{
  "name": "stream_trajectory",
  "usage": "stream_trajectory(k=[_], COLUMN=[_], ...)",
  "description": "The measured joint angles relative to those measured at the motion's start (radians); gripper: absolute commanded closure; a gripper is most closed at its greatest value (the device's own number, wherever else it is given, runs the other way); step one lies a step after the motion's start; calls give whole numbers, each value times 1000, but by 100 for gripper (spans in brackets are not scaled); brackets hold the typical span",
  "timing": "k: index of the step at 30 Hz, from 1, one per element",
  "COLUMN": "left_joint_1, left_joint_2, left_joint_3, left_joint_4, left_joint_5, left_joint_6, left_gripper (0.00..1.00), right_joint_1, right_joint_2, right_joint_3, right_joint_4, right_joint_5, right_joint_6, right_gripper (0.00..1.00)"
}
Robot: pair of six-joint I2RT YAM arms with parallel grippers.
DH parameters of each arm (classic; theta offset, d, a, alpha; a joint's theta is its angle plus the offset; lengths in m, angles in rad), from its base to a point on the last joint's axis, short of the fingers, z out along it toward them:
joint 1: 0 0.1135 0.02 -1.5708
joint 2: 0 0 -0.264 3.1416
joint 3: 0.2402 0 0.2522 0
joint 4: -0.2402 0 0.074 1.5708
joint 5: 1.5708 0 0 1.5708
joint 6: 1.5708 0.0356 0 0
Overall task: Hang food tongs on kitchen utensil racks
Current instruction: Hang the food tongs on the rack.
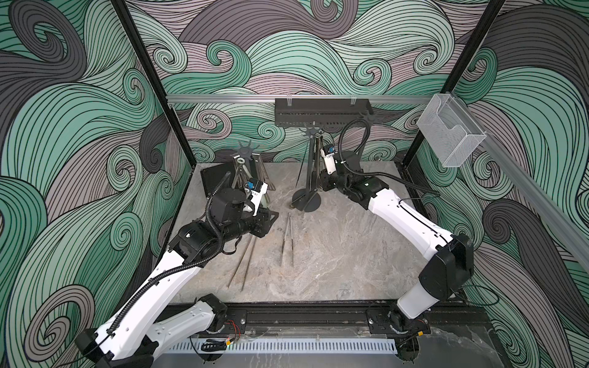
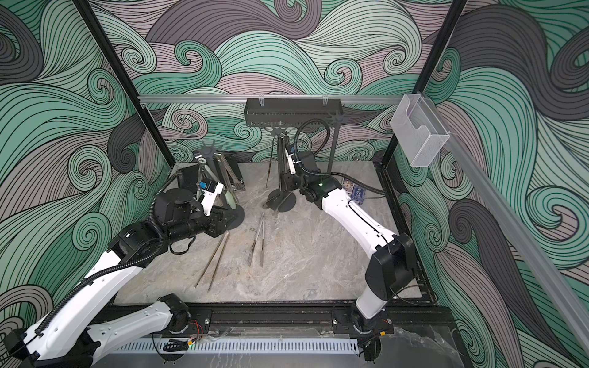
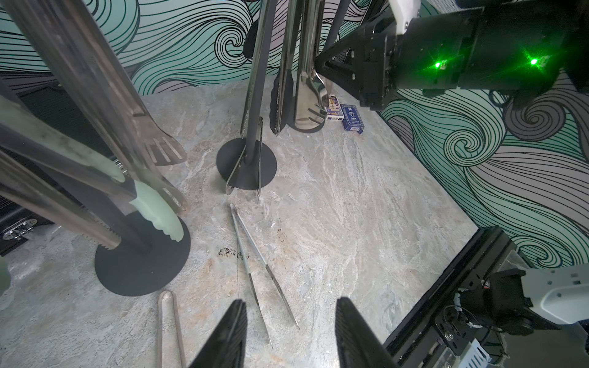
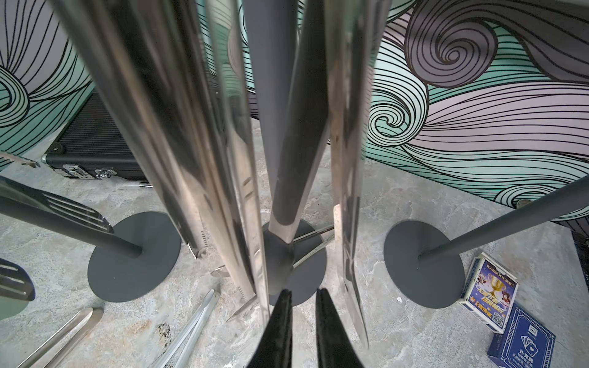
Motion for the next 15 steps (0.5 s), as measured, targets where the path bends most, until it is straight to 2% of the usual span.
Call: stream_trajectory(k=[4,15], left_joint_1=[0,2], left_joint_2=[0,0], left_joint_3=[0,6], left_joint_4=[-1,-55], left_joint_5=[-4,-10], left_joint_6=[2,5], left_gripper=[54,54], right_joint_1=[0,0], right_joint_2=[0,-34], right_joint_3=[6,2], right_joint_4=[-2,-34], right_joint_5=[0,0], right_joint_6=[1,2], right_gripper=[78,58])
